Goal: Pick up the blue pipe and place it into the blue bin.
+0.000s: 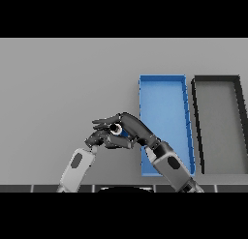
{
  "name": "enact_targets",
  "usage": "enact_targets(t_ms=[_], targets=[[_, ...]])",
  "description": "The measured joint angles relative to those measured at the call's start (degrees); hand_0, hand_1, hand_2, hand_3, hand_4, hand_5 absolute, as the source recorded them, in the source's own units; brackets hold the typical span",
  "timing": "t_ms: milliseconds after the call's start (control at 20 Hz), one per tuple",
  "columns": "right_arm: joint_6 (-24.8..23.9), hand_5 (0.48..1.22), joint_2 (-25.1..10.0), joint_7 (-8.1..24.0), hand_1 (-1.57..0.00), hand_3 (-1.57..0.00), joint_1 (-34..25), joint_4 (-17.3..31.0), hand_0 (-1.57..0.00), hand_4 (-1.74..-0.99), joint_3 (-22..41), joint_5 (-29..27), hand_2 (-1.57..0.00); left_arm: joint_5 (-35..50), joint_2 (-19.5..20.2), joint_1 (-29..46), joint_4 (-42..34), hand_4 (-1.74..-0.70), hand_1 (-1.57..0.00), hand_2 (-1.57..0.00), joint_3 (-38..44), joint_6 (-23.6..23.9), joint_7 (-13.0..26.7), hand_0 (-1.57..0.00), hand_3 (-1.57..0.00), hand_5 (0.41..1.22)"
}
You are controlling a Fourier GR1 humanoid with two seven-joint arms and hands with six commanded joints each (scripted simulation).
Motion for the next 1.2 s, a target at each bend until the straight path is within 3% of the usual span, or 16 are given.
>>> enact_targets(t_ms=[100,250,300,450,600,700,800,950,1050,1200], targets=[[0.01,1.218,0.17,-1.37,-1.57,-1.57,0.44,-0.24,-1.57,-1.74,0.59,1.38,-1.57,0.97,-0.09,-0.23,0.05,-0.98,-0.14,-0.14,0.73,-0.02,1.73,-0.16,-0.12,0.704],[0.39,1.22,0.55,0.16,-1.57,-1.57,-0.26,0.34,-1.57,-1.741,-0.4,0.92,-1.57,2.32,-1.28,0.2,-0.43,-0.97,-0.07,-0.07,0.66,0.1,5.26,-0.08,-0.06,0.567],[0.36,1.22,1.25,0.27,-1.57,-1.57,-0.24,0.46,-1.57,-1.741,-0.55,0.42,-1.57,2.12,-0.85,0.71,-0.62,-0.96,-0.06,-0.06,0.64,0.22,3.6,-0.06,-0.05,0.538],[0.64,1.22,2.37,-1.46,-1.57,-1.57,0.4,-0.15,-1.57,-1.741,-2.04,-1.86,-1.57,0.35,-0.72,-0.35,1.06,-0.93,-0.03,-0.03,0.74,1.35,4.04,-0.03,-0.03,0.484],[-0.88,1.221,4.92,2.97,-1.57,-1.57,-1.93,-1.8,-1.57,-1.741,-4.91,-5.98,-1.57,0.51,-0.69,-0.3,1.53,-0.91,-0.01,-0.01,0.69,1.13,4.08,-0.02,-0.01,0.47],[-3.11,1.221,4.06,3.65,-1.57,-1.57,-4.82,-1.3,-1.57,-1.741,-7.13,-9.51,-1.57,0.26,-0.77,-0.12,1.39,-0.91,-0.01,-0.01,0.34,1.37,3.76,-0.01,-0.01,0.456],[-6.0,1.221,0.62,3.62,-1.57,-1.57,-9.82,-0.59,-1.57,-1.741,-8.9,-15.65,-1.57,1.04,-0.47,-0.13,0.42,-0.91,-0.01,-0.01,0.47,0.95,4.27,-0.01,0.0,0.445],[-11.66,1.221,-7.35,3.39,-1.57,-1.57,-21.63,1.18,-1.57,-1.741,-13.21,-25.57,-1.57,0.85,-0.17,0.22,0.98,-0.91,0.0,0.0,0.21,0.42,5.29,0.0,0.0,0.435],[-15.98,1.221,-11.2,3.19,-1.57,-1.57,-26.76,1.74,-1.57,-1.741,-16.66,-24.72,-1.57,0.51,-0.5,0.44,0.76,-0.9,0.0,0.0,0.02,0.85,6.36,0.0,0.0,0.432],[-20.56,1.221,-20.16,3.61,-1.57,-1.57,-30.25,4.48,-1.57,-1.741,-19.75,-26.16,-1.57,0.17,-0.24,-0.44,0.58,-0.89,0.0,0.0,0.31,1.14,7.03,0.0,0.0,0.425]])
